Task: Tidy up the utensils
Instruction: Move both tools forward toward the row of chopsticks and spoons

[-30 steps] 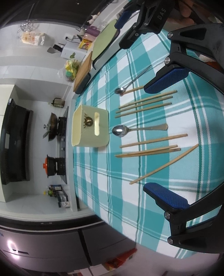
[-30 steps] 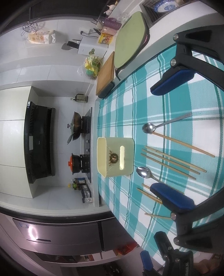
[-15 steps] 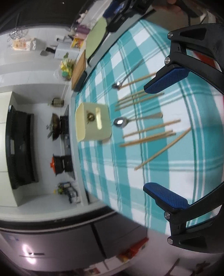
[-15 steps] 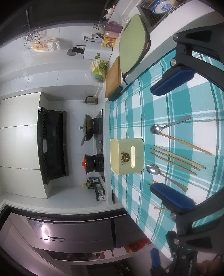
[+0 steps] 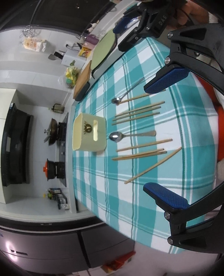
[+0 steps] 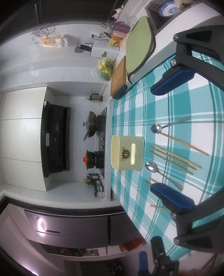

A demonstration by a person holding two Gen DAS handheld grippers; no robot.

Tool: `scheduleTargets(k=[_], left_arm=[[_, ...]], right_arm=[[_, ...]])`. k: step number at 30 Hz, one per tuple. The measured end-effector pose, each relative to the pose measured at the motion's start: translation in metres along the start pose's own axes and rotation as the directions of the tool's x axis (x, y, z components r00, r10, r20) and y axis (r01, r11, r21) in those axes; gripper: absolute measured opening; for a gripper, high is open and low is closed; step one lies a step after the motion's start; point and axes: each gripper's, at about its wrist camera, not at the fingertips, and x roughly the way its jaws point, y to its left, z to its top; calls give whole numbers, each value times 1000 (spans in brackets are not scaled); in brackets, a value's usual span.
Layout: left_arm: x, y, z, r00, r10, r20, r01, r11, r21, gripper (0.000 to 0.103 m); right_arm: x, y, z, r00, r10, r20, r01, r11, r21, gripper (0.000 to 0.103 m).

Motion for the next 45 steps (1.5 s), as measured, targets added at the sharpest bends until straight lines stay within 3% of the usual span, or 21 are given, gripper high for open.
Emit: scheduleTargets(k=[6,10,17,28,33,41,45], left_arm=[[-18,8,5,998,-7,61,12,997,-80,102],[-2,17,-12,1000,-2,-9,1,996,-93,102],[39,63,-28,986,134,-100,-148,978,-144,102],[127,101,-22,956,180,-233,-233,946,-227,102],[153,108,-21,939,199,-281,-269,933,-238,102],[184,111,-22,913,245,-326,-325,920,-220,102],[198,109,-25,894,279,-352,-356,918,-177,102]], right_arm=[[-16,-14,4,998,-11,55,8,998,58,103],[-23,-16,-3,999,-24,45,24,1000,2,103],[6,-32,-24,996,-23,-83,26,999,37,103],[88,-65,-49,939,-64,-339,79,996,31,103],[107,-69,-49,920,-58,-388,55,998,-19,102],[139,-71,-59,887,17,-461,-9,1000,21,102],[145,-72,-58,886,19,-464,-14,1000,15,102]])
